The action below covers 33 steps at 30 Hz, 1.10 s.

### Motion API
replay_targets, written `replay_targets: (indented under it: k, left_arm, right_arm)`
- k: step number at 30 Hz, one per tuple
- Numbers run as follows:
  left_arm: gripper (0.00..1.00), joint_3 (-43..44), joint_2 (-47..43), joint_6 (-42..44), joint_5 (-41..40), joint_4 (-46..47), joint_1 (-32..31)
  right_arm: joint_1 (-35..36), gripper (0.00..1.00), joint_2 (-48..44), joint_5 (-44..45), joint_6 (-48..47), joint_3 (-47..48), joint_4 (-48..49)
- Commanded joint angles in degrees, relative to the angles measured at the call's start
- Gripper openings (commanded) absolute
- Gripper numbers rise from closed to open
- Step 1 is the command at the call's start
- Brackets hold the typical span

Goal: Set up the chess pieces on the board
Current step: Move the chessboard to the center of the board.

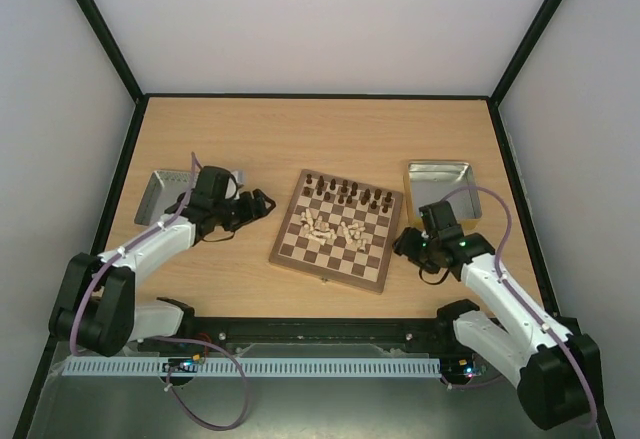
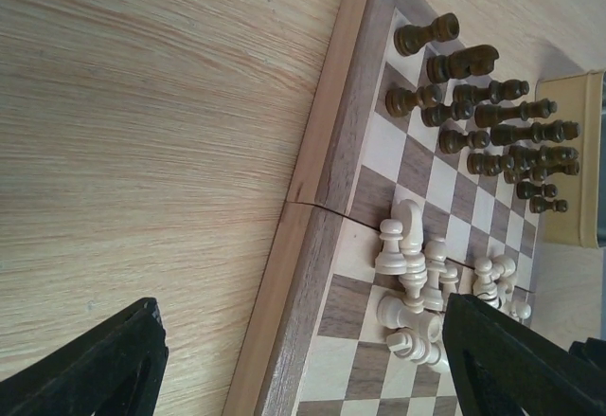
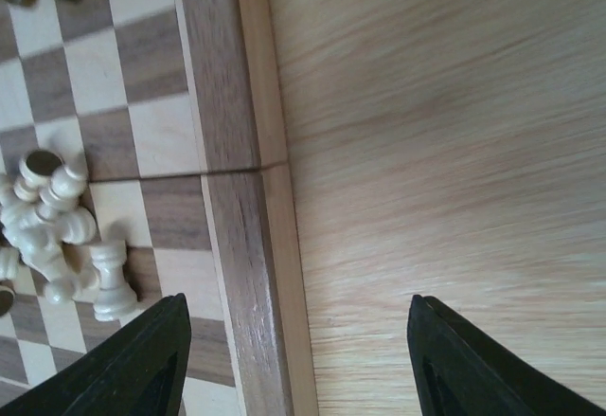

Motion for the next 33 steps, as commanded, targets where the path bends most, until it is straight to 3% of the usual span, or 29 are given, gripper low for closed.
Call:
replay_targets:
  k: [1,5,11,21,33]
  left_arm:
    - [0.81,-1.2,-0.1,0.4,-0.6,-1.4,-1.0]
    - [0.81,-2.6,-0.4,0.9,-0.4,-1.7,-1.5]
    - [0.8,-2.2,0.1,1.3,-0.4,-1.4,-1.6]
    - [0.79,-0.2,1.4,2.3,-1.2,-2.2,-1.6]
    - [0.77,-0.4,0.9,3.0,-1.7,-2.8,-1.8]
  right_arm:
    - [4.5,0.62,0.8,-0.2,6.2,-4.4,7.3]
    - [7.2,0.58,2.5,-0.5,8.1,-6.6,11.7]
    - [8.4,0.36,6.3,-1.2,9.0,-7.6,16.5]
    - [8.6,0.15,13.7,-0.8,7.9,-5.9,22.3]
    - [9.4,0.12,21.8,1.3,5.4,-0.3,27.6]
